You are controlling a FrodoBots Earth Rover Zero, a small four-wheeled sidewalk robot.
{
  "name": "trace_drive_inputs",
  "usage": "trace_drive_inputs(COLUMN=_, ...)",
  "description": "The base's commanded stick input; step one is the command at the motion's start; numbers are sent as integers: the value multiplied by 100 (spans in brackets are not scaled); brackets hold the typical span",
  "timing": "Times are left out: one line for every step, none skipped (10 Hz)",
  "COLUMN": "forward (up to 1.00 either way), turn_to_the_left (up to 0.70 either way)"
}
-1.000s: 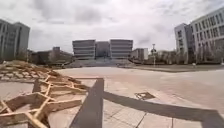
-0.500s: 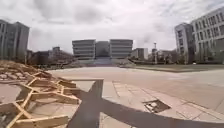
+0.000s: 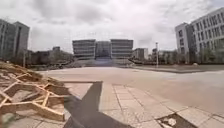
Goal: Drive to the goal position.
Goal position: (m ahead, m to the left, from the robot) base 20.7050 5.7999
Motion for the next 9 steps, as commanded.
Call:
trace_drive_inputs(forward=100, turn_to_the_left=40)
trace_drive_inputs(forward=100, turn_to_the_left=29)
trace_drive_inputs(forward=100, turn_to_the_left=12)
trace_drive_inputs(forward=100, turn_to_the_left=4)
trace_drive_inputs(forward=100, turn_to_the_left=3)
trace_drive_inputs(forward=100, turn_to_the_left=3)
trace_drive_inputs(forward=100, turn_to_the_left=3)
trace_drive_inputs(forward=100, turn_to_the_left=3)
trace_drive_inputs(forward=100, turn_to_the_left=2)
